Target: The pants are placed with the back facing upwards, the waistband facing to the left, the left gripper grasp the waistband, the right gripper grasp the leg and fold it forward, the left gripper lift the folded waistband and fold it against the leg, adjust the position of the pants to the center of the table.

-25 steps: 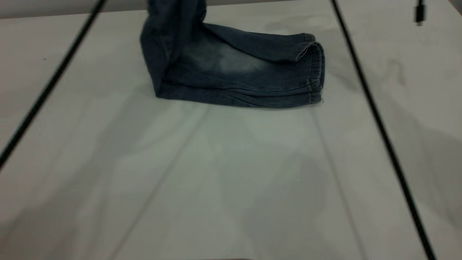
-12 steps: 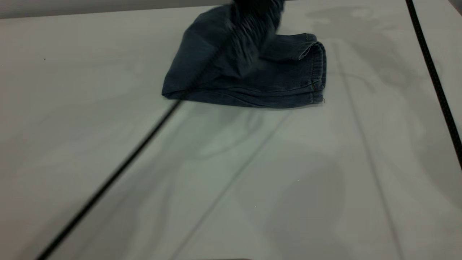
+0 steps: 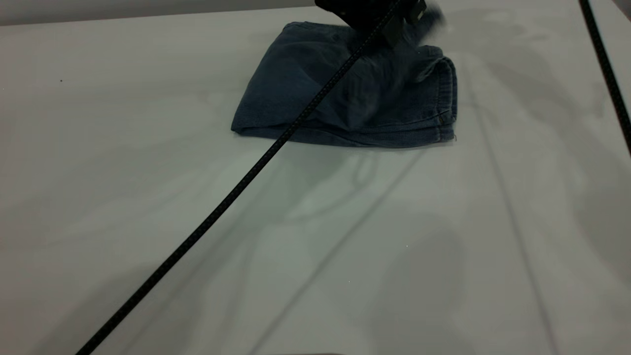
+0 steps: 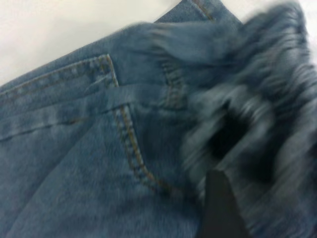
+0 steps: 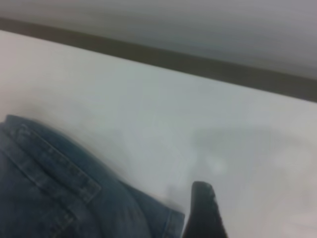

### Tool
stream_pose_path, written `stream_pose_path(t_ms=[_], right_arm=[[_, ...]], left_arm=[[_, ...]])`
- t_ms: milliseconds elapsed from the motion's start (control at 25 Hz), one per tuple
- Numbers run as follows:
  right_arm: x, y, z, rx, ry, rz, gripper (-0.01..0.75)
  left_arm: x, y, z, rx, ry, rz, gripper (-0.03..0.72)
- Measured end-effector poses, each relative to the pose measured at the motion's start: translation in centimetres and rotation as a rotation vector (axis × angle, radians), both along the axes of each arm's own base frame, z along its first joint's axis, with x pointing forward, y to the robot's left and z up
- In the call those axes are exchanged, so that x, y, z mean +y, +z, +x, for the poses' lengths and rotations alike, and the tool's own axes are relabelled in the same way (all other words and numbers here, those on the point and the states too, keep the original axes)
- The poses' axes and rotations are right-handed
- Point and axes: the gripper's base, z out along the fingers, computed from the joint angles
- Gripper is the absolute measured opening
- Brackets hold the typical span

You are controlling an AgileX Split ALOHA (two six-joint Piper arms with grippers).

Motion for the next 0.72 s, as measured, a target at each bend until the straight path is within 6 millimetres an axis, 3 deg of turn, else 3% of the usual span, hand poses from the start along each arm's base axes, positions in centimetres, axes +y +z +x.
stream_pose_path(t_ms=[120,320,560,720], right_arm=[[0.0,0.8,-0.2,-0.012,0.001,0.001,0.431],[-0.1,2.3,-0.8,-0.036,0.002,0.006,0.431],[0.0,3.7,-1.8,-0.015,0.010,0.026,0.431],[0.0,2.8,-2.0,0.033,0.010,0.023,0.431]], left_arm=[[0.2,1.9,-0.3,0.035,-0.007,0.023,0.492],[0.9,4.0,-0.7,0.100,-0.040,0.165,0.510],[2.5,3.3,0.2,-0.019,-0.162,0.470,0.510],[2.2,0.7,0.9,-0.061,-0.271,0.564,0.510]])
